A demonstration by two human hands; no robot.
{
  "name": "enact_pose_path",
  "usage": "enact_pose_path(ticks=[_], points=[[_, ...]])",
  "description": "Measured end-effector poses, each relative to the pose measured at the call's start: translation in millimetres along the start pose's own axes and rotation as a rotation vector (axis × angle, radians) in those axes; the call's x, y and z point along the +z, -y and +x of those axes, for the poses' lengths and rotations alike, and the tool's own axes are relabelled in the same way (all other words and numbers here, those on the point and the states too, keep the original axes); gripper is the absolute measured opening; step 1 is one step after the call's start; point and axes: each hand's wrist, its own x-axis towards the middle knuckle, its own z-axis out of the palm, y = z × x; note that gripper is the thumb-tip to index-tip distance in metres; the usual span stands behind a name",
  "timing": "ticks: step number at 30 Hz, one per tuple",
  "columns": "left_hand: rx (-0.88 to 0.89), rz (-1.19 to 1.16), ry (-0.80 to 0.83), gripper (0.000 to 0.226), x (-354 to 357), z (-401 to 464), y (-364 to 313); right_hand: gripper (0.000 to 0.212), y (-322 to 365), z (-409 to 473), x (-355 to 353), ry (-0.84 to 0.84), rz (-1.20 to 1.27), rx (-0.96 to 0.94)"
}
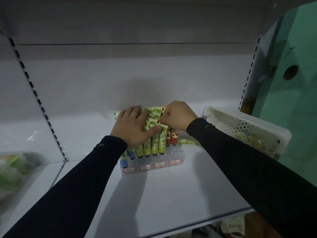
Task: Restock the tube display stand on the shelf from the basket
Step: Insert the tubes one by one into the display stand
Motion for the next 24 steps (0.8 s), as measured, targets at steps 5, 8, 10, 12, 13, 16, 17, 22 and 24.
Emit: enact_pose_path(ticks=[5,8,10,12,13,16,17,22,24], points=[[-0.005,0.001,0.0,0.1,2,1,1,0.046,3,-3,9,-0.101,-0.159,-0.09],[-0.005,-0.005,-0.004,0.1,2,1,1,0.046,4,-7,10,-0.122,-0.201,-0.113],[-0.003,-0.009,-0.005,0.101,2,1,1,0.045,5,-9,11,-0.128,-0.236,-0.12],[-0.002,-0.003,-0.01,0.099,2,1,1,0.039,5,-9,8,-0.165,-0.223,-0.122],[0.0,0.0,-0.013,0.096,2,1,0,0.035,6,-8,3,-0.196,-0.205,-0.117],[0.005,-0.002,-0.017,0.088,1,0,0,0.033,9,-1,-13,-0.246,-0.181,-0.137],[0.006,-0.004,-0.016,0.087,0,0,-1,0.032,10,1,-17,-0.255,-0.184,-0.145],[0.0,-0.008,-0.01,0.087,-2,-1,-2,0.026,4,-1,-30,-0.409,-0.11,-0.165],[0.0,-0.012,0.001,0.087,-3,-1,-2,0.021,-2,-3,-37,-0.459,-0.057,-0.167]])
